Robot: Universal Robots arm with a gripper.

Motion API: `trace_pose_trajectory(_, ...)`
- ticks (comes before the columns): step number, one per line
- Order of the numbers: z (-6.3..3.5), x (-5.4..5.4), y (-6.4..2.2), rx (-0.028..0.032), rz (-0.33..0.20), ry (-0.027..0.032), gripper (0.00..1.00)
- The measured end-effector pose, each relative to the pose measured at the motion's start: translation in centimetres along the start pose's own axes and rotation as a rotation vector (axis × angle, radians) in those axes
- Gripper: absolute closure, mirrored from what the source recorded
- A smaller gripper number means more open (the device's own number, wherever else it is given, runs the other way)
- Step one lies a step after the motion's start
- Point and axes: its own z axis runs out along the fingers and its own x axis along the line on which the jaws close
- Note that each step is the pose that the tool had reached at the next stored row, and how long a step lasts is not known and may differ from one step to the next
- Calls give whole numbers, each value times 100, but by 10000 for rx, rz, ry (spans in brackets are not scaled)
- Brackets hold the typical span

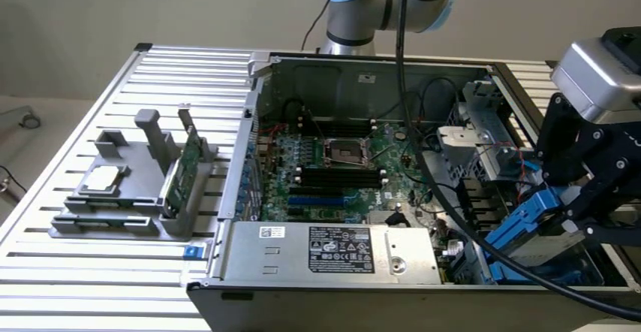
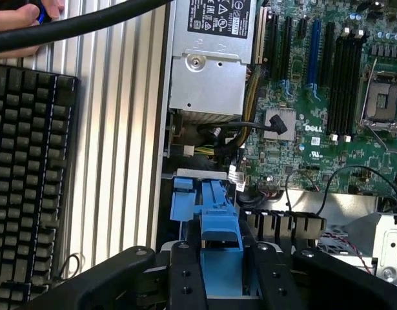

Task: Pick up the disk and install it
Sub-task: 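Pick up the disk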

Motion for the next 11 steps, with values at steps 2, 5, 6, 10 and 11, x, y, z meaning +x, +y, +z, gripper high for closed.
trace_pose_trajectory(2, 3, -2, 26, 19, -8, 3, 67)
trace_pose_trajectory(5, 7, -6, 45, 61, -25, 6, 67)
trace_pose_trajectory(6, 8, -9, 45, 72, -31, 9, 67)
trace_pose_trajectory(10, 12, -48, 42, 90, -50, 7, 67)
trace_pose_trajectory(11, 15, -60, 41, 90, -54, 3, 67)
